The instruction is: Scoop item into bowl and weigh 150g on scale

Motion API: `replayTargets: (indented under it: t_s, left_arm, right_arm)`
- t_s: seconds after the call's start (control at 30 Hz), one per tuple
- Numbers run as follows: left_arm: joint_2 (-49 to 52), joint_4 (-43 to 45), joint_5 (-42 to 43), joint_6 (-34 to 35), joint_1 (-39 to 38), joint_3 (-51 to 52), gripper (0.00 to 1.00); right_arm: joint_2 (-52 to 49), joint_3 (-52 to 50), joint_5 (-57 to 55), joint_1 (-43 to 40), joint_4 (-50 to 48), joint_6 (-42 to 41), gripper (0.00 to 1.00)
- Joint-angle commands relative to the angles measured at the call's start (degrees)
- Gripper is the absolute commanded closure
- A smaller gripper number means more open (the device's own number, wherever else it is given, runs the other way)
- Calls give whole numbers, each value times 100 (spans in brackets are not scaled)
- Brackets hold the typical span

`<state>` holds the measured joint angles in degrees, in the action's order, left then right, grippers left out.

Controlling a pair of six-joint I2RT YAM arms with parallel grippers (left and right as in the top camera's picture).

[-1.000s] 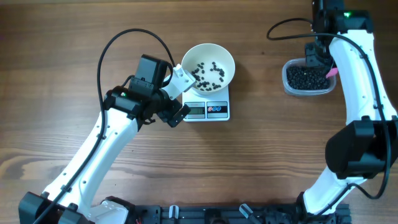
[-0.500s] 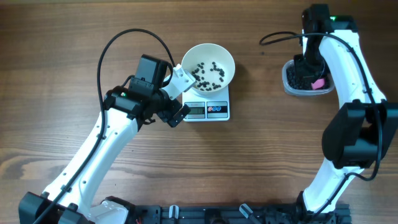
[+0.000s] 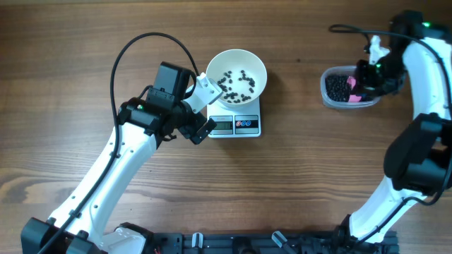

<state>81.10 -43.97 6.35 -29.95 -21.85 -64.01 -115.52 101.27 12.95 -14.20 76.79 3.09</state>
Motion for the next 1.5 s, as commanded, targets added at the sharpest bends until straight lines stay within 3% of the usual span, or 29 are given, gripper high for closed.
replayTargets:
  t_s: [0.0,0.57,0.87,1.07,1.47]
  left_arm:
    - [-48,-4,90,-114,22,20,0]
    - [-48,-4,90,-114,22,20,0]
    - [-48,-4,90,-114,22,20,0]
    - [-48,-4,90,-114,22,20,0]
    - [-48,-4,90,-114,22,20,0]
  right_arm:
    - [-127,-90,1117,-341,44,199,96]
    - [-127,-90,2684,-1609,417,1228,96]
    - [-127,-90,4367,-2070,673,2044,96]
    - [-127,-85,5108,-1591,717,2022,96]
    - [-127,490,4693,785,-520,236,96]
